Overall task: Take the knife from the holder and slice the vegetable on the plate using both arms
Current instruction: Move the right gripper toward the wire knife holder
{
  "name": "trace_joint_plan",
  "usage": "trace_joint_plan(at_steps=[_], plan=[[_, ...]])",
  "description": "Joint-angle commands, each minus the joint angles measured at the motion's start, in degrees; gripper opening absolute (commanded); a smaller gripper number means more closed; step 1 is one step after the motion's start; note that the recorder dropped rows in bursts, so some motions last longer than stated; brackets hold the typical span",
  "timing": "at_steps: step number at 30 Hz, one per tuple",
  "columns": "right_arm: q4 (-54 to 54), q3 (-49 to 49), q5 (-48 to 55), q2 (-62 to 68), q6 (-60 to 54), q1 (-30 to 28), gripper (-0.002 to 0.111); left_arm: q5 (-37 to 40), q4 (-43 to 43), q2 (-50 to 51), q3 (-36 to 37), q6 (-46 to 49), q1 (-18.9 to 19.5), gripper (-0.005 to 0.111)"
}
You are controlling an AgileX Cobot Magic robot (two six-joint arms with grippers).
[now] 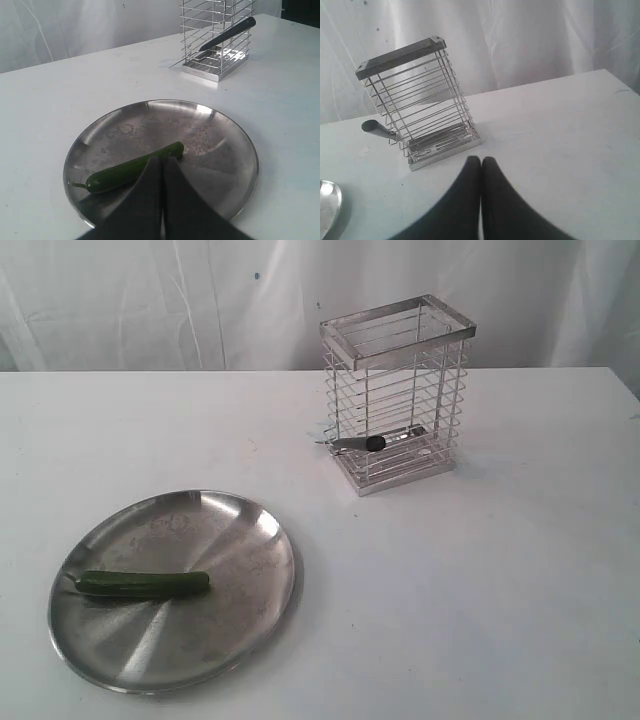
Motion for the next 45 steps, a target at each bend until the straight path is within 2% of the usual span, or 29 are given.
trace_joint_plan(at_steps=[1,4,7,8,11,14,17,19,22,24,27,30,34,39,43,45], plan=[[2.4,0.3,-5.7,-0.3,4.6,-0.1,0.000,-0.2,-0.1,-0.3,0.1,-0.2,0.2,0.000],[5.3,0.3,-22.1,-0.3,16.4,-0.1,0.000,-0.2,-0.1,-0.3,0.1,-0.2,0.2,0.000],[4.1,0.2,-28.0,-0.3,33.4,0.0,0.000,-0.2,-0.1,-0.3,0.1,-0.2,0.2,0.000],[-5.4,-2.1,-25.4,-0.3,46.1,0.9,0.000,-0.2,-0.1,-0.3,0.1,-0.2,0.2,0.000],[-35.6,-8.5,-29.0,2.2,68.3,2.6,0.000,-0.2,-0.1,-0.3,0.1,-0.2,0.2,0.000],[-63.0,-19.2,-36.0,10.8,84.2,3.7,0.000,-0.2,-0.1,-0.3,0.1,-0.2,0.2,0.000],[-80.7,-29.9,-40.3,21.4,95.9,3.7,0.000,-0.2,-0.1,-0.3,0.1,-0.2,0.2,0.000],[-83.7,-35.7,-42.5,29.1,95.9,3.7,0.000,-0.2,-0.1,-0.3,0.1,-0.2,0.2,0.000],[-78.8,-40.4,-49.6,42.7,95.9,3.7,0.000,-0.2,-0.1,-0.3,0.1,-0.2,0.2,0.000],[-79.9,-41.7,-52.5,50.6,95.9,3.7,0.000,-0.2,-0.1,-0.3,0.1,-0.2,0.2,0.000],[-79.9,-41.8,-50.1,60.3,95.9,3.7,0.004,-0.2,-0.1,-0.3,0.1,-0.2,0.2,0.000],[-75.4,-42.3,-49.4,66.9,95.0,3.7,0.009,-0.2,-0.1,-0.3,0.1,-0.2,0.2,0.000],[-69.4,-43.0,-56.0,69.1,83.7,3.7,0.009,-0.2,-0.1,-0.3,0.1,-0.2,0.2,0.000],[-52.8,-44.3,-56.8,65.6,70.5,3.7,0.009,-0.2,-0.1,-0.3,0.1,-0.2,0.2,0.000],[-42.3,-46.4,-50.5,60.6,57.5,3.7,0.009,-0.2,-0.1,-0.3,0.1,-0.2,0.2,0.000],[-35.9,-47.9,-46.5,57.8,46.5,3.7,0.009,-0.2,-0.1,-0.3,0.1,-0.2,0.2,0.000]])
